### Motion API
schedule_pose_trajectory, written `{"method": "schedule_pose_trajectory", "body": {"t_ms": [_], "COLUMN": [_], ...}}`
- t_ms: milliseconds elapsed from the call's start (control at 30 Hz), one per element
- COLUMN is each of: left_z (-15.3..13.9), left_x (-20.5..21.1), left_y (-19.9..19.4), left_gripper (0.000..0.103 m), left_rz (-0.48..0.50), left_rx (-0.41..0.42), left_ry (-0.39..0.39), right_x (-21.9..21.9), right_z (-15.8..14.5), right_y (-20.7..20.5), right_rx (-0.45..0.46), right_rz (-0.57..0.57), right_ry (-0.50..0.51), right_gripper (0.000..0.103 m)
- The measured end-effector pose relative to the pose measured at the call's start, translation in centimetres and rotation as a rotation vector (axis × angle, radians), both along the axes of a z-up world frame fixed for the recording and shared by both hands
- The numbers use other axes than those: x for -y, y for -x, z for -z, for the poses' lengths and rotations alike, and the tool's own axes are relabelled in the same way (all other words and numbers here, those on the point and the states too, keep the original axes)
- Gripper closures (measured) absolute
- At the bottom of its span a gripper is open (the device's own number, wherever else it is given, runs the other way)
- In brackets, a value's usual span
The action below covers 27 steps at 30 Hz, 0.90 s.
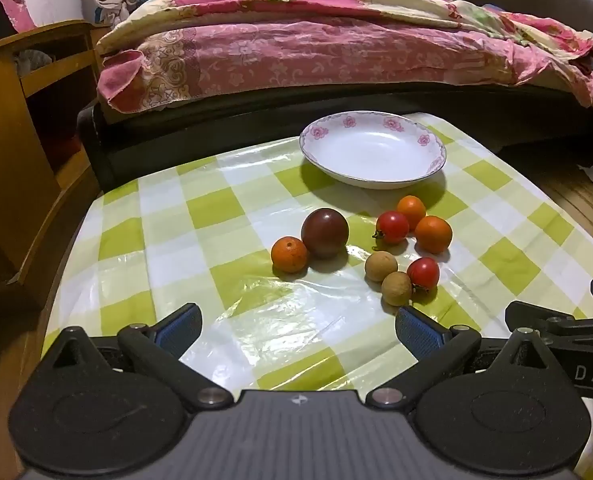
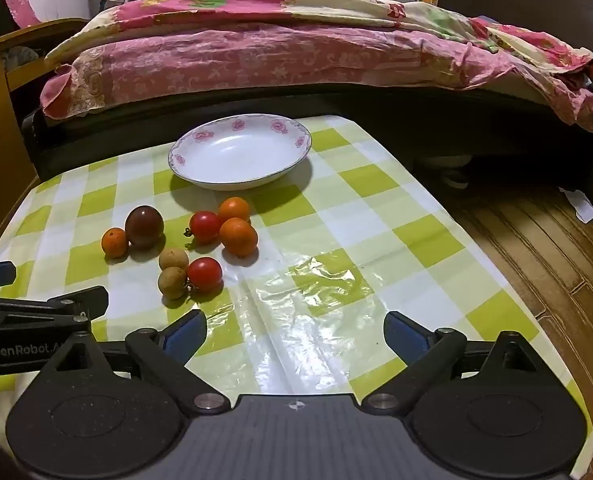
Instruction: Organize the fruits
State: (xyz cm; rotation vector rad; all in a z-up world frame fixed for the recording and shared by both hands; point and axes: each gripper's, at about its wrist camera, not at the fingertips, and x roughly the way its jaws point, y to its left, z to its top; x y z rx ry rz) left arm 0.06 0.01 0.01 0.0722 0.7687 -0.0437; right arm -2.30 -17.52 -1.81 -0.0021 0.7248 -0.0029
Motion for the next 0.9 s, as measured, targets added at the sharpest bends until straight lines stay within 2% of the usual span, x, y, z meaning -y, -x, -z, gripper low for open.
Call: {"method": "schedule_pose_trajectory", "body": {"t_ms": [900], "left_z": [0.0], "left_x": [-0.2], "left_y": [0.0], "left_gripper": [0.000], "left_rz": [0.003], "left_rx": [0.002], "left_ry": [-0.019], "right_x": [-1.0], "right_z": [0.3], "right_y": [0.2], "right_rx": [-0.007], "right_rz": [-0.005], "right_ry": [0.000], "right_gripper": [0.016]}}
